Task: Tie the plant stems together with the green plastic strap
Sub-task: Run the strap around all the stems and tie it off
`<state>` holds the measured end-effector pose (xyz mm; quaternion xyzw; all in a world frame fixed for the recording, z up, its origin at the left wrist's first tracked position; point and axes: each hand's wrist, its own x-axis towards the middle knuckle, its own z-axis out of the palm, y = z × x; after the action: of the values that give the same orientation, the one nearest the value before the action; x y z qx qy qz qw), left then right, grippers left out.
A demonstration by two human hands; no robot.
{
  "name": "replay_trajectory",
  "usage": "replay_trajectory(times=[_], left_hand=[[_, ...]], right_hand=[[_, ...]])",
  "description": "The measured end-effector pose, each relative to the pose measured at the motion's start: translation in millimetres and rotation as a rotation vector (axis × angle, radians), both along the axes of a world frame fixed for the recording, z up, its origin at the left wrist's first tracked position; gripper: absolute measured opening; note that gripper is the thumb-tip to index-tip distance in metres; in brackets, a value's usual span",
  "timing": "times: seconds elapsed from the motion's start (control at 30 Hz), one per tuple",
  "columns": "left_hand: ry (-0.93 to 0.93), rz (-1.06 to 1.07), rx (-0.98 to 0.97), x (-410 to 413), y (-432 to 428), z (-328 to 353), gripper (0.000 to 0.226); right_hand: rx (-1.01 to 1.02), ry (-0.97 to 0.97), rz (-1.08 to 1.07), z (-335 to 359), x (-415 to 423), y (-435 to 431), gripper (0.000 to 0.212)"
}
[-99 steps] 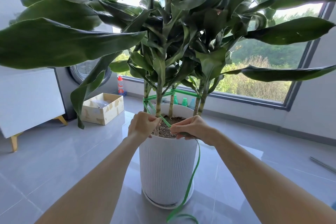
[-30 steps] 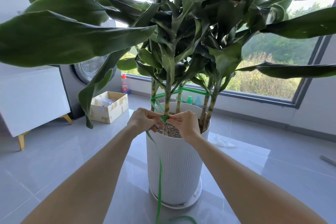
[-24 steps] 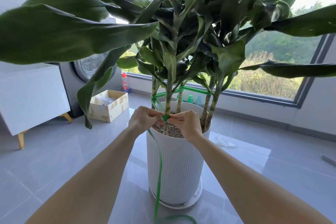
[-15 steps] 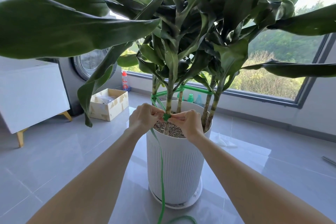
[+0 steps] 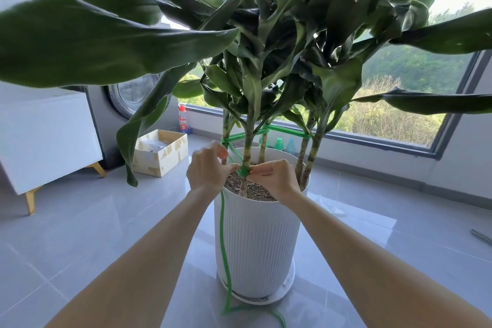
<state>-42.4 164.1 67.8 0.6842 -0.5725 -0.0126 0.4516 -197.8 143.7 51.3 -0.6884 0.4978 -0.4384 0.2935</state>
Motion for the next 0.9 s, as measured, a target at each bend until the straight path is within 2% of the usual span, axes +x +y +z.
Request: replay_trajectory(times=[0.1,0.2,0.27,0.43,0.57,0.67,0.9], left_hand=[[-0.042,0.013,0.032,-3.2,-1.1,-1.1,0.019],[0.03,-0.017,0.156,-3.5,-3.1,-0.9,0.019],[0.134,-0.07,0.231,-4.1,-5.2,-0.2,0.021],[0.515,-0.207,0.271,-6.1,-2.6,0.5,0.024],[0.655,-0.281,0.281,-10.4,4.0,1.5,0.026],[0.643,-0.303,0.334,-14.9,5.8,2.5,0.026],[0.479,-0.409,0.438,-13.2,0.3,2.3,0.029]], right_hand=[[0.016,0.022,0.016,0.2,-8.1,-0.2,0.025],[0.017,0.074,-0.017,-0.1,-18.4,-2.3,0.028],[0.008,0.093,-0.046,-0.9,-25.0,-3.9,0.026],[0.012,0.125,-0.078,-2.5,-34.6,-3.1,0.021],[0.014,0.125,-0.074,-2.7,-37.1,-2.6,0.019],[0.003,0.125,-0.074,-2.9,-37.6,-2.4,0.018],[0.01,0.108,-0.107,-4.0,-42.9,-5.4,0.013]])
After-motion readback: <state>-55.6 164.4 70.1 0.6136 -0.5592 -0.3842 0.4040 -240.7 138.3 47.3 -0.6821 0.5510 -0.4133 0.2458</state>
